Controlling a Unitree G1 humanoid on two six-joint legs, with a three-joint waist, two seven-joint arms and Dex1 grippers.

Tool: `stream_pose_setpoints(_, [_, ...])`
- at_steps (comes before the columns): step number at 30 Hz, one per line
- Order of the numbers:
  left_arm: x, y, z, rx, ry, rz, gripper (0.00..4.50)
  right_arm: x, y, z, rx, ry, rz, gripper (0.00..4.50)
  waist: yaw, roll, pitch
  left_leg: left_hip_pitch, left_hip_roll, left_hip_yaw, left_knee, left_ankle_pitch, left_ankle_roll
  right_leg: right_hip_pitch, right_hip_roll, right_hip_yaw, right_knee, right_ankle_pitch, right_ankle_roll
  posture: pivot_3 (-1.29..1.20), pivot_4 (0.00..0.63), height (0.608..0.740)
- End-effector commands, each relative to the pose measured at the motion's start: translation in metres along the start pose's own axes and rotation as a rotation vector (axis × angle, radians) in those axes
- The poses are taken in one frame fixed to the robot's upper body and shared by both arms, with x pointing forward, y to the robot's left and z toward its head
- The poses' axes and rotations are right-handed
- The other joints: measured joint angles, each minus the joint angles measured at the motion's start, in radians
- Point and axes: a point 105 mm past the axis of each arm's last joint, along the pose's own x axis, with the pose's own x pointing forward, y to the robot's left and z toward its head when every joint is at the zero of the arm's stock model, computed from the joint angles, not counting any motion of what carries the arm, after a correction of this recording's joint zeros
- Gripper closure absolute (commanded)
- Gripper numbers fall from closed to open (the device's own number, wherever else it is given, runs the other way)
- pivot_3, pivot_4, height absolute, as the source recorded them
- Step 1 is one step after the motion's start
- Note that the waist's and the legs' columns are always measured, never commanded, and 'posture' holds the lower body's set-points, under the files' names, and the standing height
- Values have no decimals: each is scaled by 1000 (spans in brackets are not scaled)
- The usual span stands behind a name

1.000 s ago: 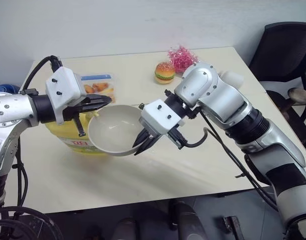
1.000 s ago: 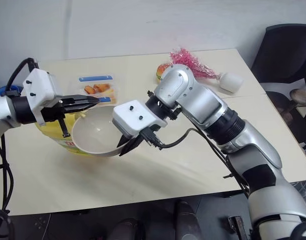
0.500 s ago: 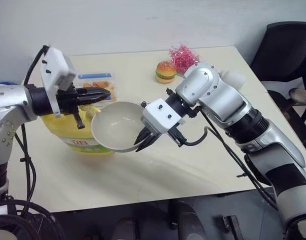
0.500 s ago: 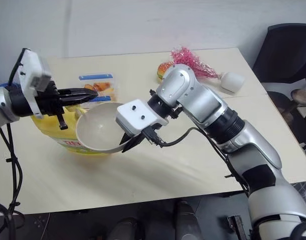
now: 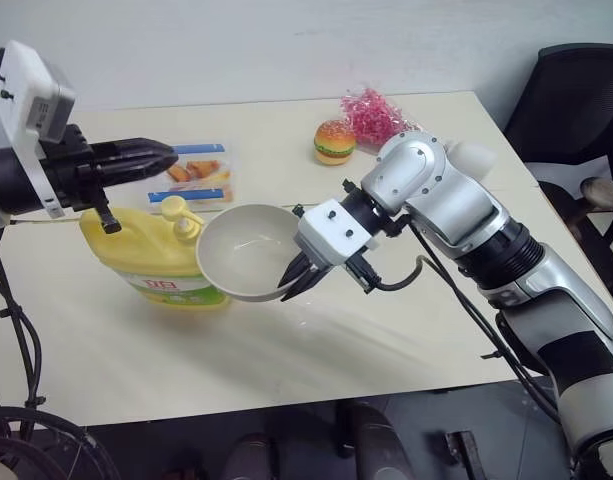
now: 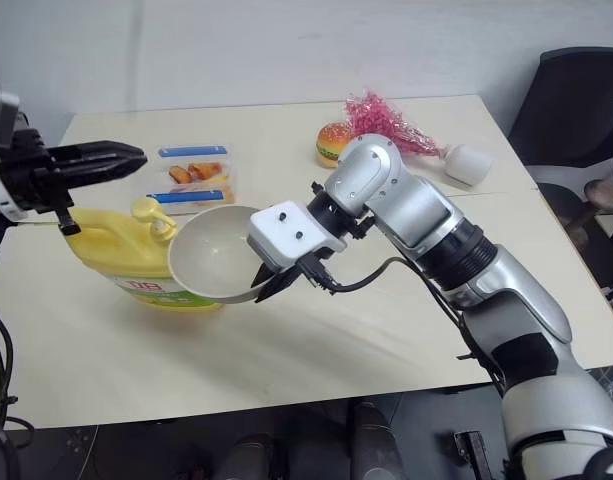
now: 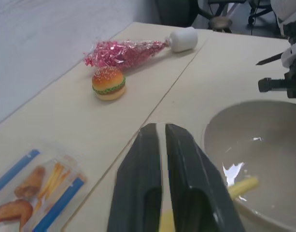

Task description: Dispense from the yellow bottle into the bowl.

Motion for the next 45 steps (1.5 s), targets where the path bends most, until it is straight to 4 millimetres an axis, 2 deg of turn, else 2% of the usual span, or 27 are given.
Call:
stream_pose_setpoints(1, [-5, -4, 4, 70, 3, 13, 3957, -4, 4, 17, -72, -29, 56, 4500, 0, 0, 0, 0, 0, 0, 0, 0, 0, 0, 0, 0, 0, 0, 0, 0, 150, 740])
stream_pose_setpoints(9, [-1, -14, -13, 38, 32, -30, 3957, -3, 6, 21, -100, -23, 84, 4500, 3, 0, 0, 0, 0, 0, 0, 0, 0, 0, 0, 0, -1, 0, 0, 0, 150, 740])
stream_pose_setpoints(16, [7, -17, -23, 60, 61, -54, 3957, 2, 2, 17, -98, -5, 84, 4500, 11, -1, 0, 1, 0, 1, 0, 0, 0, 0, 0, 0, 1, 0, 0, 0, 150, 740])
stream_pose_setpoints(22, [9, -17, -41, 53, 135, -66, 3957, 3, 2, 11, -90, 4, 68, 4500, 19, -1, 0, 2, 0, 1, 0, 0, 0, 0, 0, 1, 1, 0, 0, 0, 150, 740])
stream_pose_setpoints(27, [13, -23, -55, 99, 195, -116, 3957, 3, 0, 12, -88, 3, 67, 4500, 20, 0, 0, 3, 0, 2, 0, 0, 0, 1, 0, 2, 2, 0, 0, 0, 150, 740])
stream_pose_setpoints(34, [22, -24, -63, 153, 240, -152, 3957, 5, -2, 15, -89, -2, 68, 4500, 21, 1, -2, 5, 0, 2, 1, 0, 0, 3, 0, 2, 3, 0, -1, 0, 150, 740])
stream_pose_setpoints(45, [17, -30, -90, 210, 359, -213, 3957, 5, -4, 16, -90, -2, 63, 4500, 20, 7, -7, 7, 0, 3, 0, 0, 0, 4, 0, 3, 4, 0, -2, 0, 150, 740])
